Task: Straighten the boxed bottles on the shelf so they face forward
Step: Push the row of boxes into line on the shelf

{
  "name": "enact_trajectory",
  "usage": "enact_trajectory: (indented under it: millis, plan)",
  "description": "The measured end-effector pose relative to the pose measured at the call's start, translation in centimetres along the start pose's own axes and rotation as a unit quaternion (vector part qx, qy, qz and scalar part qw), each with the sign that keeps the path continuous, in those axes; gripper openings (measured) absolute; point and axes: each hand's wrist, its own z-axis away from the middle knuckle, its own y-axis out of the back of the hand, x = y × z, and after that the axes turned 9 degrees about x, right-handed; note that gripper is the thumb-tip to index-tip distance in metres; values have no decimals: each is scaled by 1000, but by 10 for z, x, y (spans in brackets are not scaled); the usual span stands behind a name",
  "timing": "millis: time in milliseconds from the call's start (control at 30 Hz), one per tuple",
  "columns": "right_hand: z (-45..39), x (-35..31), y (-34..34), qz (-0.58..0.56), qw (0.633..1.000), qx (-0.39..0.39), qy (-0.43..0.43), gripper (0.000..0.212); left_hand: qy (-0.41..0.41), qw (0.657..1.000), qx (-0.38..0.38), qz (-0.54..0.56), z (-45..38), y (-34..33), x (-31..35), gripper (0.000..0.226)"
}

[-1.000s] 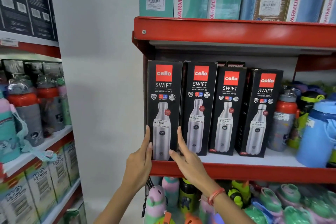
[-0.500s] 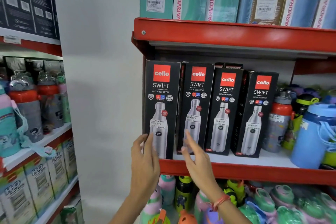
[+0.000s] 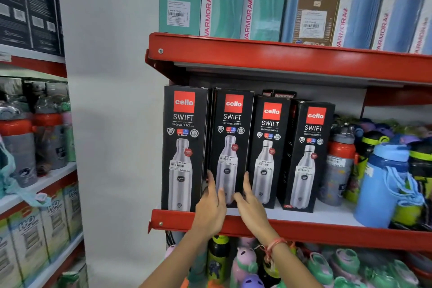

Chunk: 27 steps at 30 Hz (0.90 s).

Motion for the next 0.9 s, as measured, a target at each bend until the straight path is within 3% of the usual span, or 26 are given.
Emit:
enact_trajectory:
  millis: [367, 733, 833, 900]
  plan:
    - [32, 15, 14, 10, 998, 3, 66, 67, -86, 993, 77, -33, 31, 9, -19, 56]
    - [44, 22, 20, -7, 996, -6, 93, 66, -78, 991, 97, -46, 40, 13, -17, 55]
    - [42, 25, 26, -37, 995, -15, 91, 62, -71, 985, 147, -62, 48, 6, -13, 52]
    - [38, 32, 33, -42, 995, 39, 78, 59, -108, 975, 190, -40, 57, -3, -6, 47]
